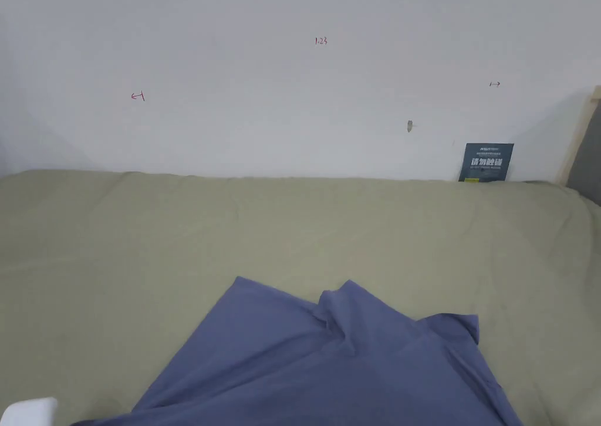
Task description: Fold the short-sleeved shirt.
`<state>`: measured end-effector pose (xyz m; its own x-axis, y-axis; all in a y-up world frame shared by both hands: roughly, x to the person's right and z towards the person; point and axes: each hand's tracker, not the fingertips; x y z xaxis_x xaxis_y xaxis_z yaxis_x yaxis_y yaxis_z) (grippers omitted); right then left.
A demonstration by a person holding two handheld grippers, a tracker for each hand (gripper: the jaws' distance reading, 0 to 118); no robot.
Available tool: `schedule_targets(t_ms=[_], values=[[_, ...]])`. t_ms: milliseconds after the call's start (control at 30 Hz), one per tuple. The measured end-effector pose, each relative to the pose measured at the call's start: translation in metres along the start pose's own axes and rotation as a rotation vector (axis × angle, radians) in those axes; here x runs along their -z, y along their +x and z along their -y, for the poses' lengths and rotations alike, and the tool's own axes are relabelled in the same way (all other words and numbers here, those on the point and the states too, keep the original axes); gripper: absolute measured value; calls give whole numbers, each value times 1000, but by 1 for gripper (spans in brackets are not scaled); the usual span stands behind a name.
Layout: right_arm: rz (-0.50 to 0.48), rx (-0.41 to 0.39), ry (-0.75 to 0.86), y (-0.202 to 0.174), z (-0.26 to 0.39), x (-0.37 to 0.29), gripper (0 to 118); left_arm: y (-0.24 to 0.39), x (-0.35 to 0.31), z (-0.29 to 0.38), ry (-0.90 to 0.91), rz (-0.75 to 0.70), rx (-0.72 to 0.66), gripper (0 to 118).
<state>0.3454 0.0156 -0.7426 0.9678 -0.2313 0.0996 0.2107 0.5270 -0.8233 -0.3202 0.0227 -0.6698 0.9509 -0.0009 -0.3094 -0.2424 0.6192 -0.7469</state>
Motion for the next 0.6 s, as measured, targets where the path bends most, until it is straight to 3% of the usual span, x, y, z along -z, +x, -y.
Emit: schedule_targets(t_ms=[500,533,567,600], values=[[48,53,-59,15,31,17,5,-1,12,29,-94,16,7,2],[52,52,-56,14,31,18,9,-1,11,29,-91,16,7,3],[71,48,-51,12,30,16,32,-1,10,29,-83,20,11,8],[133,48,-45,11,29,12,63,-1,9,30,-78,31,16,26]])
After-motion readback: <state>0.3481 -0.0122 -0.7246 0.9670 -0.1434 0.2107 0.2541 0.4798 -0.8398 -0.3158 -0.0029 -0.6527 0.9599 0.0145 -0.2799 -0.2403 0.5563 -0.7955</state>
